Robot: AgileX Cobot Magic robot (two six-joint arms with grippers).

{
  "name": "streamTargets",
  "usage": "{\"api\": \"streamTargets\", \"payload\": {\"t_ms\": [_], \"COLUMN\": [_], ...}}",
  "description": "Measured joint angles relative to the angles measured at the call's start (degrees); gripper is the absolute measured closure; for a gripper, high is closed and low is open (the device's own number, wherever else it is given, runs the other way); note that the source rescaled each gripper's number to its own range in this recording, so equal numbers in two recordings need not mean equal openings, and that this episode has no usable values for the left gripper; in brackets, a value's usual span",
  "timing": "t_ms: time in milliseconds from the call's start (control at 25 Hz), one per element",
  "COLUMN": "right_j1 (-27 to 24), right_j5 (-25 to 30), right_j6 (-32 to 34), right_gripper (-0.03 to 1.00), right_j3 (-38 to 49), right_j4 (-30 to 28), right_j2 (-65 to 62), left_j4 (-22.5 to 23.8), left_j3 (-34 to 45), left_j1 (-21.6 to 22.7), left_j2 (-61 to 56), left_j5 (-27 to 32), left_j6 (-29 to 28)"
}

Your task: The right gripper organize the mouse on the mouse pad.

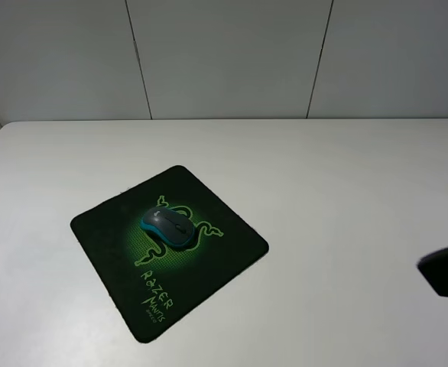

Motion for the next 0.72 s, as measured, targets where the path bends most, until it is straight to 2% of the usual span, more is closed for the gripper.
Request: {"api": "streamTargets", "payload": {"t_ms": [200, 320, 520, 720], "right_j1": [-0.1, -2.6, -12.5, -25.2], "right_j5": [0.1, 0.2, 0.2, -0.5], "right_j6": [0.1, 0.1, 0.1, 0.1], "right_gripper": [-0.03, -0.03, -0.03, -0.03], "right_j3": [6.4, 9.6, 13.5, 16.7], "right_j4": [-0.8, -1.2, -3.5, -5.9], "right_j2": [-10.9, -16.3, -22.8, -29.0], "left_j4": [0.0, 0.0, 0.0, 0.0], "left_j3": [0.0, 0.0, 0.0, 0.0], "left_j1": [0.0, 0.0, 0.0, 0.0], "left_j2": [0.0, 0.0, 0.0, 0.0], "left_j5": [0.0, 0.0, 0.0, 0.0], "left_j6": [0.0, 0.0, 0.0, 0.0]}}
